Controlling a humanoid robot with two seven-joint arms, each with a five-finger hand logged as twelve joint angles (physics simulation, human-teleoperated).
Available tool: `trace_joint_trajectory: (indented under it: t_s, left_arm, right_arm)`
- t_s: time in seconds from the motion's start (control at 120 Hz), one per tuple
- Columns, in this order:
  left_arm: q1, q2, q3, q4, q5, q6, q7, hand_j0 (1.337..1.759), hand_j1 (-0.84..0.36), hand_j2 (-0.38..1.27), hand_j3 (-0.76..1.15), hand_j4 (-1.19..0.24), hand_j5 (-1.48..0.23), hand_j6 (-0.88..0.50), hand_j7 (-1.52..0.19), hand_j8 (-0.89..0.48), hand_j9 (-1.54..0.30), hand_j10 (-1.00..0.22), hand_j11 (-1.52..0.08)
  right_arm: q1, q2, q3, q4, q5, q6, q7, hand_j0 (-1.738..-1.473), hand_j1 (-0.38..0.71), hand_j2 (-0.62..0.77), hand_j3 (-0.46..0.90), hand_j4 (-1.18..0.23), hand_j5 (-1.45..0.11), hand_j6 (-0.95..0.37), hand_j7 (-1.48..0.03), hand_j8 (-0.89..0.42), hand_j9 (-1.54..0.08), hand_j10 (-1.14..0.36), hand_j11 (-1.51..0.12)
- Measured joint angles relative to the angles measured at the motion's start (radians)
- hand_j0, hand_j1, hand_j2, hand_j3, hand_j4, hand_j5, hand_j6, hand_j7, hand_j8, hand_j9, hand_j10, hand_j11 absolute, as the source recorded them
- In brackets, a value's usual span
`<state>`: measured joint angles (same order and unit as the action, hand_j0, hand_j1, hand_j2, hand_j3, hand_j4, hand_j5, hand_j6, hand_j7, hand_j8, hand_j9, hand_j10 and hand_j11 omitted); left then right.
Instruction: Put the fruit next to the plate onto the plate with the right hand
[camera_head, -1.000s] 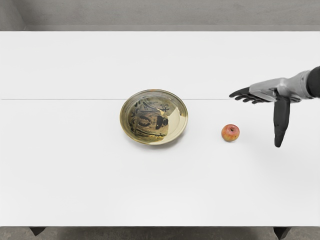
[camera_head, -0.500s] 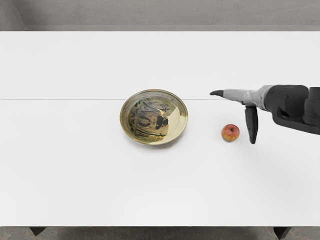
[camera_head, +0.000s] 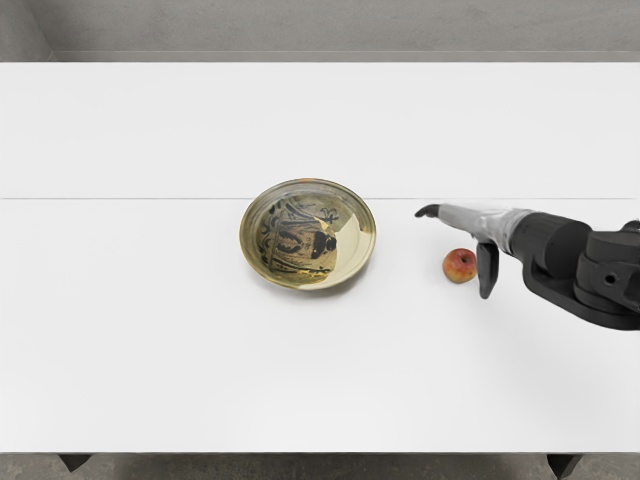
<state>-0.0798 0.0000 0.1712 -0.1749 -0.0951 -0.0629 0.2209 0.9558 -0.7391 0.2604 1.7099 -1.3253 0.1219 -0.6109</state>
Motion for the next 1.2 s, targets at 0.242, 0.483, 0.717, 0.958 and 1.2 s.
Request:
trace_joint_trajectory:
  t_s: [0.242,0.483,0.717,0.958,1.2]
  left_arm:
    - [0.0,0.0,0.0,0.0,0.0,0.0,0.0,1.658,0.35,0.0,0.0,0.0,0.0,0.0,0.0,0.0,0.0,0.0,0.0]
    - [0.0,0.0,0.0,0.0,0.0,0.0,0.0,1.658,0.35,0.0,0.0,0.0,0.0,0.0,0.0,0.0,0.0,0.0,0.0]
    - [0.0,0.0,0.0,0.0,0.0,0.0,0.0,1.658,0.35,0.0,0.0,0.0,0.0,0.0,0.0,0.0,0.0,0.0,0.0]
    - [0.0,0.0,0.0,0.0,0.0,0.0,0.0,1.658,0.35,0.0,0.0,0.0,0.0,0.0,0.0,0.0,0.0,0.0,0.0]
    - [0.0,0.0,0.0,0.0,0.0,0.0,0.0,1.658,0.35,0.0,0.0,0.0,0.0,0.0,0.0,0.0,0.0,0.0,0.0]
  right_arm:
    - [-0.044,0.005,0.0,-0.001,-0.052,-0.04,0.0,-1.658,-0.15,-0.03,0.0,-0.18,-0.22,-0.18,-0.22,-0.18,-0.22,-0.17,-0.22]
    - [-0.079,0.034,0.0,-0.01,-0.1,-0.062,0.0,-1.658,-0.11,-0.04,0.0,-0.21,-0.26,-0.21,-0.26,-0.21,-0.26,-0.21,-0.26]
    - [-0.087,0.044,0.001,-0.037,-0.101,-0.062,0.0,-1.658,-0.07,-0.04,0.0,-0.24,-0.31,-0.24,-0.31,-0.24,-0.31,-0.24,-0.31]
    - [-0.089,0.047,0.001,-0.053,-0.101,-0.062,0.0,-1.658,-0.05,-0.05,0.0,-0.26,-0.33,-0.26,-0.33,-0.26,-0.33,-0.25,-0.33]
    - [-0.094,0.047,0.001,-0.056,-0.101,-0.073,0.0,-1.658,-0.04,-0.05,0.0,-0.27,-0.34,-0.27,-0.34,-0.27,-0.34,-0.26,-0.34]
